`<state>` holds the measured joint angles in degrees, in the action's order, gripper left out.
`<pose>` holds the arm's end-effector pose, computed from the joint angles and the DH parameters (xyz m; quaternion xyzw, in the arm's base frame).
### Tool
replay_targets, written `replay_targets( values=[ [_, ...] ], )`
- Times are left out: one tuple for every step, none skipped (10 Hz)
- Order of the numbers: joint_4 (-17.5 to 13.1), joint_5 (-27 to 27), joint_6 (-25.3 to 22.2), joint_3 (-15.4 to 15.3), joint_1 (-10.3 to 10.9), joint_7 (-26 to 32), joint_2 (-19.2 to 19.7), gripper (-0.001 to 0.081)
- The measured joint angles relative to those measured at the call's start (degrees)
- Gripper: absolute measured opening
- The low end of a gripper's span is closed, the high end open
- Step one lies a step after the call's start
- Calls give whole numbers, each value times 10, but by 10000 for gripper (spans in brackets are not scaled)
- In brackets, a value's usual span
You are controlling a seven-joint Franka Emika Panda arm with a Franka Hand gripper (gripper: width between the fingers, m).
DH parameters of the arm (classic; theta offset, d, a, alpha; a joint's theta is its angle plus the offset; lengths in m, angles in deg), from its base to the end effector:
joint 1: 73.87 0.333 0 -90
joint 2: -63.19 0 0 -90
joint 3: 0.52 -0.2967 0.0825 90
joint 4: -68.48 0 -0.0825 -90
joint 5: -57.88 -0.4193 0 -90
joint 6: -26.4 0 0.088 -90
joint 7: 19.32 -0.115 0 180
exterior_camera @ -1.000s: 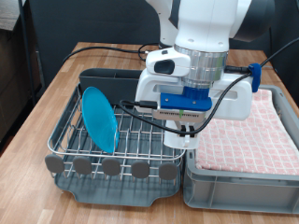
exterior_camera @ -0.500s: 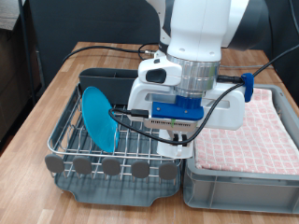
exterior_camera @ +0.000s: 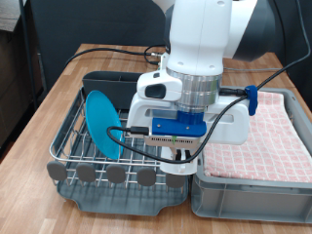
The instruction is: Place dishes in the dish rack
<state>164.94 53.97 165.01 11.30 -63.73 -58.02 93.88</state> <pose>0.7161 -0.0067 0.2703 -0.9317 0.3464 -0.1085 0.0095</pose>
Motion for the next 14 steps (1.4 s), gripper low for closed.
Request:
replay_targets(
  values=[
    [-8,-4,0,-3,-5,4,9,72],
    [-18,-5,-11,-5,-8,7,18,72],
    [-30,-5,-21,-6,-11,9,28,72],
    [-41,-6,-28,-8,-14,10,38,72],
    [-52,-7,-38,-10,-17,12,47,72],
    [-65,-7,-56,-11,-19,12,55,72],
    [-82,-7,-83,-12,-21,12,64,72],
    [-101,-7,-109,-12,-23,12,73,72],
    [-120,-7,-132,-13,-24,12,83,72],
    [-134,-8,-145,-14,-25,13,92,72],
    [-144,-8,-151,-16,-27,13,99,72],
    [-149,-9,-152,-17,-29,13,105,72],
    [-152,-10,-151,-19,-31,13,110,72],
    [-153,-12,-151,-20,-32,13,113,149]
  ],
)
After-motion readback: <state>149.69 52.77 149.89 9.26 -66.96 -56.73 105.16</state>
